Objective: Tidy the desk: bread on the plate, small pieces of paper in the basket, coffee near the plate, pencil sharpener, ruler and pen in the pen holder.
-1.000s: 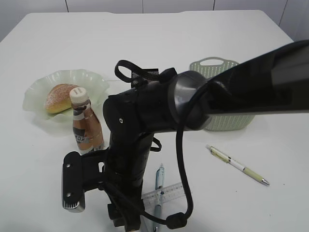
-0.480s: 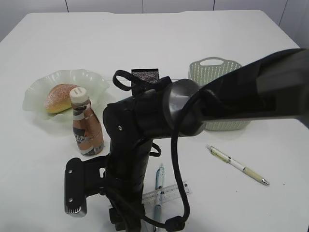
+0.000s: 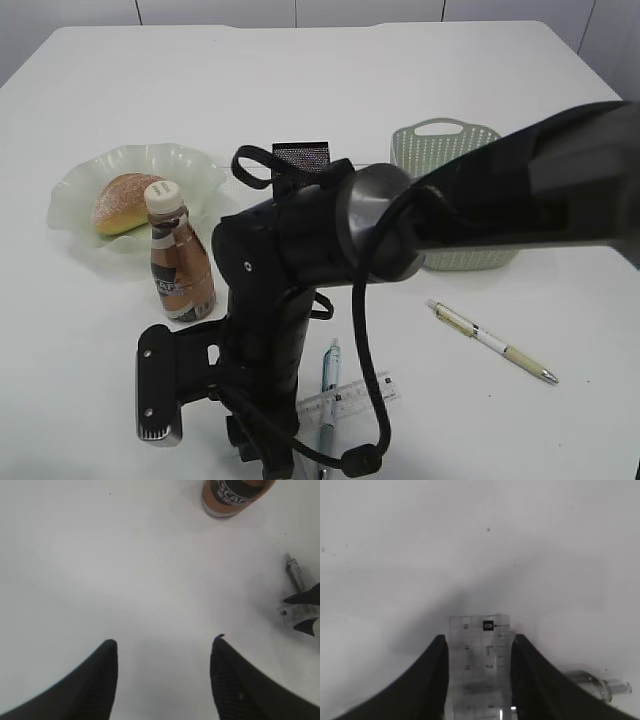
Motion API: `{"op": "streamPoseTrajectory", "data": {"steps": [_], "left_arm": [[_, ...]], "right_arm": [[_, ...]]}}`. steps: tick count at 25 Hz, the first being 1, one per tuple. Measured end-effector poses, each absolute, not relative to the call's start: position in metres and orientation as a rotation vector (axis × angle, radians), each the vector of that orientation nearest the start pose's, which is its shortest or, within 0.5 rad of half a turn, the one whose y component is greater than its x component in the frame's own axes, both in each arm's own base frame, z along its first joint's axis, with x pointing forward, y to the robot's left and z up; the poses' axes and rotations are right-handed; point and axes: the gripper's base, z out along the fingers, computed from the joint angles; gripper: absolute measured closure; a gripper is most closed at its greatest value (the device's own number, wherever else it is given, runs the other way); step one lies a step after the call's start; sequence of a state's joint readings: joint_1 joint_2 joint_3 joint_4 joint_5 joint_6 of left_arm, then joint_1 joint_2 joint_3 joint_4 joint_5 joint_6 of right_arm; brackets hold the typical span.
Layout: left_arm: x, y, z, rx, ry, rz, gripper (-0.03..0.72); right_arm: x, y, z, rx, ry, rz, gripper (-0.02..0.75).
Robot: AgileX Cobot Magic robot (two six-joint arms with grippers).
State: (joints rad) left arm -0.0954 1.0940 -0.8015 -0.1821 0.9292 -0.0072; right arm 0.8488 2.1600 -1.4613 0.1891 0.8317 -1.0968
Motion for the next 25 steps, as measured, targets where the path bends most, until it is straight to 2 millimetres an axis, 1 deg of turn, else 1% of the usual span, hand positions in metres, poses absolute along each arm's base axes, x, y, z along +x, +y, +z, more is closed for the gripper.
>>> {"op": "streamPoseTrajectory", "data": {"steps": [4,14,16,20,25], "left_arm": [[0.1913,-0.0316,0.2808,0.015,2.702,-0.261,0.254],[0.1915,-0.0316,0.2808,0.015,2.700,-0.261,0.255],[0.1915,-0.0316,0.2808,0.015,2.700,-0.261,0.255],[0.1915,-0.0316,0.2808,0.015,2.700,-0.261,0.254],[0.1916,-0.0316,0.2809,0.015,2.698,-0.261,0.255]], "right_arm": [[0.2682,0.3237,0.1199,-2.366,1.827,0.195,0.469],[0.2675,0.3231,0.1188,-2.374,1.837,0.200,0.472],[0.2671,0.3227,0.1188,-2.379,1.841,0.202,0.455],[0.2669,0.3225,0.1178,-2.383,1.843,0.203,0.382],[0.2669,0.3225,0.1158,-2.385,1.849,0.204,0.360]]}}
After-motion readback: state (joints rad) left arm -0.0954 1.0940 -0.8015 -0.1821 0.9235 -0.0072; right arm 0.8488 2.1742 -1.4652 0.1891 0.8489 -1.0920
